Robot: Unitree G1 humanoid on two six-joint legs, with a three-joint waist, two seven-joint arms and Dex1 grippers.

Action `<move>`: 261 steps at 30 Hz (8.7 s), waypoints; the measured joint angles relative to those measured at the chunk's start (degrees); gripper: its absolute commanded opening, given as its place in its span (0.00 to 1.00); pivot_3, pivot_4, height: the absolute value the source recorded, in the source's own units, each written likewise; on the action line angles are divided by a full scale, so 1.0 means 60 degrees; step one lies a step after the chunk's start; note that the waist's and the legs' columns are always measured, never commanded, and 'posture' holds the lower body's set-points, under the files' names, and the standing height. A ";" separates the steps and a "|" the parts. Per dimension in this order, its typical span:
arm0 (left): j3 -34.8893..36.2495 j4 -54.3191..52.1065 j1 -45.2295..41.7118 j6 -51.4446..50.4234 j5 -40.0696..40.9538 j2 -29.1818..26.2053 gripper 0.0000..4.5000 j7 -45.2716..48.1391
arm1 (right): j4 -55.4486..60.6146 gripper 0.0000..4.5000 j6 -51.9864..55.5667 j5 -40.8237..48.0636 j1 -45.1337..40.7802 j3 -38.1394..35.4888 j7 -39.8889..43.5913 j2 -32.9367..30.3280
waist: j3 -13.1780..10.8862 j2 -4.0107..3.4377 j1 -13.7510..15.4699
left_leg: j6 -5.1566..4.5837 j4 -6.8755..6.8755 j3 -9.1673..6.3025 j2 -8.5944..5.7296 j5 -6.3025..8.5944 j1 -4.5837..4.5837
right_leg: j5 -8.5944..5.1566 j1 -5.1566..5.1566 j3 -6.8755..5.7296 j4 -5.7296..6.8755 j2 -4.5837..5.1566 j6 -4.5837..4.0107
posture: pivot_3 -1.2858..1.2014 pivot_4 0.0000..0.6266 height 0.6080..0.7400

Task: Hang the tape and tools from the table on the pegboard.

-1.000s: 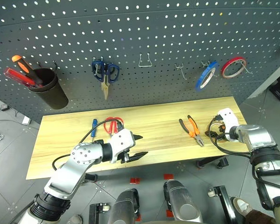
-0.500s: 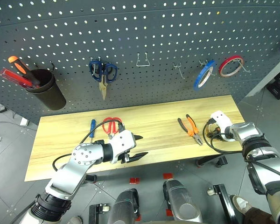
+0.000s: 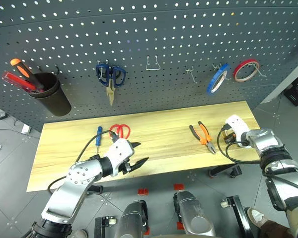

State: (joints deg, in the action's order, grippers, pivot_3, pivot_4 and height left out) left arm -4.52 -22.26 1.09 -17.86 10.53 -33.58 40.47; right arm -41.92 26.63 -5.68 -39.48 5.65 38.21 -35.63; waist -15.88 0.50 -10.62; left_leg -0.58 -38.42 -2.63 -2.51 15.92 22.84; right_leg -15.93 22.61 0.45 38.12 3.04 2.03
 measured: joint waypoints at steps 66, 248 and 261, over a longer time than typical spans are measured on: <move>0.0958 0.0745 -0.0073 0.0972 0.1582 -0.1938 0.70 0.3189 | 0.5002 0.99 0.4952 0.0067 0.0925 -0.0524 -0.2989 0.3297 | 0.0020 0.0042 -0.0130 | -0.0001 -0.0037 0.0079 0.0014 0.0003 0.0028 | 0.0003 0.0122 0.0079 0.0119 -0.0004 -0.0014 | 0.39 0.47 1.00; 0.1780 0.5840 -0.4094 -0.4857 -0.0591 0.2992 0.07 -0.5305 | 1.1333 1.00 0.6574 0.5429 0.0396 0.1504 -0.0823 0.3499 | -0.0586 0.0114 0.0383 | 0.0025 -0.0082 0.0064 0.0026 -0.0017 0.0144 | 0.0048 0.0245 0.0030 0.0147 -0.0005 -0.0020 | 0.39 0.60 1.00; 0.2144 0.0386 -0.0609 -0.5791 0.0187 0.3057 0.07 -0.5174 | 1.2418 1.00 0.3271 0.4879 0.1582 0.1442 -0.0257 0.1984 | -0.0637 0.0149 0.0287 | 0.0030 -0.0055 0.0064 0.0030 -0.0015 0.0189 | 0.0045 0.0277 0.0030 0.0111 -0.0006 -0.0016 | 0.39 0.60 1.00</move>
State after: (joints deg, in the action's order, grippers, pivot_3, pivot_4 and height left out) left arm 8.34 -19.94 -2.57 -52.61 11.65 -15.23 9.42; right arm 32.59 46.25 23.60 -29.98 14.31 36.67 -23.73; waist -19.70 1.40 -8.90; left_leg -0.40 -38.75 -2.25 -2.33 15.83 23.97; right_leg -15.66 24.27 0.62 38.79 3.00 1.94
